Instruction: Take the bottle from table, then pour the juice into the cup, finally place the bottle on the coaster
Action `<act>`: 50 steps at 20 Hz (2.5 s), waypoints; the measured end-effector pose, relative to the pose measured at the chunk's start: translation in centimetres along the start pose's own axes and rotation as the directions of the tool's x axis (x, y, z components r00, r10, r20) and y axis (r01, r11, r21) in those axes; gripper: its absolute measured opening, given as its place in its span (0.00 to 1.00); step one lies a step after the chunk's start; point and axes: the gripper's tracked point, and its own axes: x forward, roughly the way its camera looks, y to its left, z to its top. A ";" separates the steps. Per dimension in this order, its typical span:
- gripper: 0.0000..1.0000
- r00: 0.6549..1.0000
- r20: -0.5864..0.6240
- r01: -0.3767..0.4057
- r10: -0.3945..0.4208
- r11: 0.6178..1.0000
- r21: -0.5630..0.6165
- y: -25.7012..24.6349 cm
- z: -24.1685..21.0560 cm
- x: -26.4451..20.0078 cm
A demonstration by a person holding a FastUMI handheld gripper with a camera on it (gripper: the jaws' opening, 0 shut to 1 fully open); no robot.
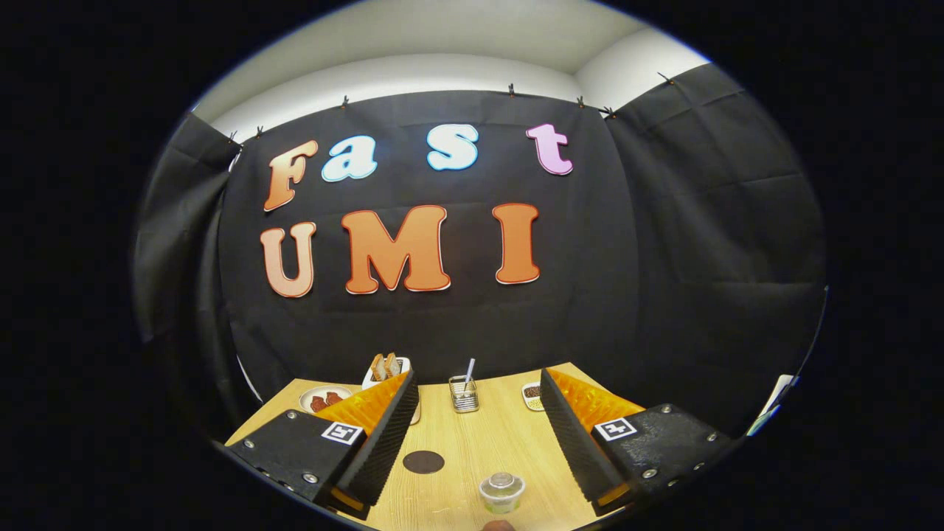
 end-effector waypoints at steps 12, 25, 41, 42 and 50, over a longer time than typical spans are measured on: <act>0.98 1.000 -0.006 -0.001 0.001 0.998 -0.068 0.2 -2.2 -0.6; 0.99 0.979 -0.204 -0.017 0.011 0.999 -0.032 -3.0 -20.0 1.3; 0.85 0.910 -0.415 -0.020 -0.014 0.997 -0.076 -2.9 -32.2 3.2; 0.80 0.906 -0.423 -0.016 -0.020 0.997 -0.082 -3.0 -32.4 3.2; 0.57 0.891 -0.451 -0.008 -0.043 0.994 -0.112 -1.3 -29.9 2.4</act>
